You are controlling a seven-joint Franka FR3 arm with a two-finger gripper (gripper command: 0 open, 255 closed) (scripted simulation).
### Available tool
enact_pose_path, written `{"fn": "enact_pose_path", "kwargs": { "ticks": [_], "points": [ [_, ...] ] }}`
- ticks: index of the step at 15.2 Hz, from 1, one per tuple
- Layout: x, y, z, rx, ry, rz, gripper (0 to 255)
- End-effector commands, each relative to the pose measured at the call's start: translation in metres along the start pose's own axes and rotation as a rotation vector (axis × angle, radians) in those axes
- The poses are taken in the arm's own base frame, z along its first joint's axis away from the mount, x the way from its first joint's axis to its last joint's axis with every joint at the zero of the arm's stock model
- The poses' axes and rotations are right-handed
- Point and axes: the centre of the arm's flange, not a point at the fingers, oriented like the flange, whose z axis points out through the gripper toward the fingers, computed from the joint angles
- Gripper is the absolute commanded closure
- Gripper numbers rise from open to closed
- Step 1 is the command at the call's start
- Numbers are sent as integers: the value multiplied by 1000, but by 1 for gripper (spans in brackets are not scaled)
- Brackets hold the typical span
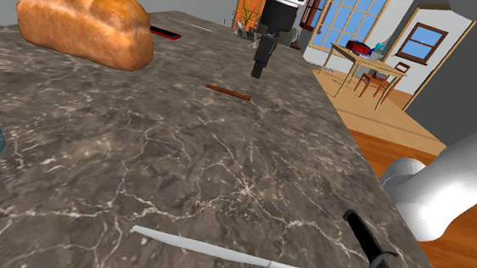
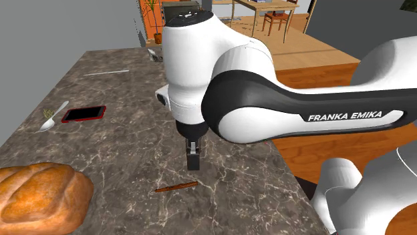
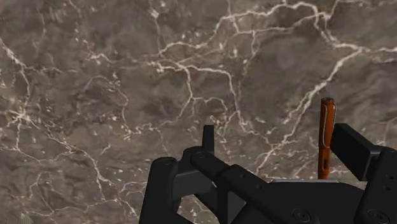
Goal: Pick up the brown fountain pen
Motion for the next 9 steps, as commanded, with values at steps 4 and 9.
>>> {"fn": "enact_pose_path", "kwargs": {
  "ticks": [4, 9],
  "points": [
    [49, -48, 9, 28, -30, -115, 0],
    [63, -65, 27, 37, -39, -152, 0]
  ]
}}
